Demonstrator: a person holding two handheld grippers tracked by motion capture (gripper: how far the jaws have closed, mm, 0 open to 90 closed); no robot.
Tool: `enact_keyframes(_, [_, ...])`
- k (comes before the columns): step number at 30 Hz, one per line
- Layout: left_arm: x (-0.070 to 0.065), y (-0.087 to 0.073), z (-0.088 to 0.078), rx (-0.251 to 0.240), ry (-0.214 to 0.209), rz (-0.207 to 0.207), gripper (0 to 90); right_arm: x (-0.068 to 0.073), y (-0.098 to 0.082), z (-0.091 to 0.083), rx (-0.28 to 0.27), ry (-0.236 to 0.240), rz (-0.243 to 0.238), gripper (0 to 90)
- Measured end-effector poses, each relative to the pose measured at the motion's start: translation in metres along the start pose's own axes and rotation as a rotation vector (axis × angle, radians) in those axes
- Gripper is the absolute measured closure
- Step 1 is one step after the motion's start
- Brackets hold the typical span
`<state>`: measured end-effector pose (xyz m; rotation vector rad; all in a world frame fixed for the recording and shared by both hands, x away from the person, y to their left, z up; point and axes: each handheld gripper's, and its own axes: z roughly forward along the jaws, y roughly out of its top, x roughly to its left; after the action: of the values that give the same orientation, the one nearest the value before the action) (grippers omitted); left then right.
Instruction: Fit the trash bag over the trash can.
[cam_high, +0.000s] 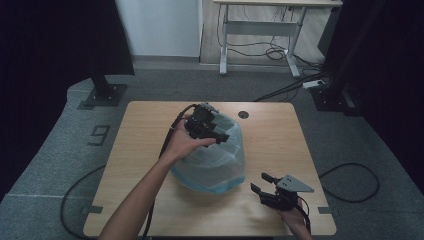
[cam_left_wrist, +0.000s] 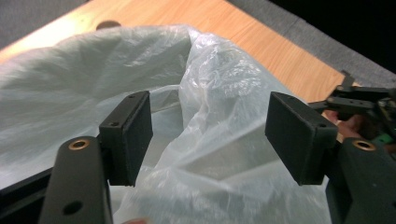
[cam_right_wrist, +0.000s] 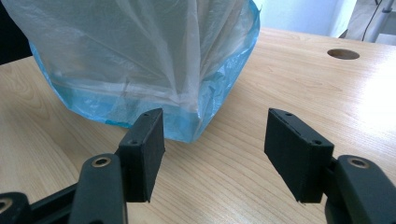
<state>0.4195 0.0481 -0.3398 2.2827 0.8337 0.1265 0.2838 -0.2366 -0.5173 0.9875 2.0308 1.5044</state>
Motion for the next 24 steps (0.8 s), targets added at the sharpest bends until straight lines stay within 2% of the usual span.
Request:
enact_keyframes(4, [0.001, 0.005, 0.02, 0.072, 0.032, -0.016, 34.3, -0.001, 0.0, -0.001, -0.003, -0.004, 0.004, 36.6])
enact_keyframes(10, [0.004, 0.006, 0.04, 0.138, 0.024, -0.023, 34.5, -0.005, -0.001, -0.004, -0.004, -0.013, 0.013, 36.5])
enact_keyframes(16, [0.003, 0.003, 0.049, 0.183, 0.015, -0.02, 34.3, -0.005, 0.0, -0.005, -0.005, -0.015, 0.013, 36.5])
enact_keyframes(20, [0.005, 0.0, 0.044, 0.168, 0.017, -0.025, 34.2, -0.004, -0.001, -0.003, -0.002, -0.015, 0.009, 36.2])
enact_keyframes(24, [0.005, -0.001, 0.019, 0.067, 0.005, -0.029, 34.3, -0.004, -0.002, -0.002, 0.002, -0.015, 0.011, 36.1])
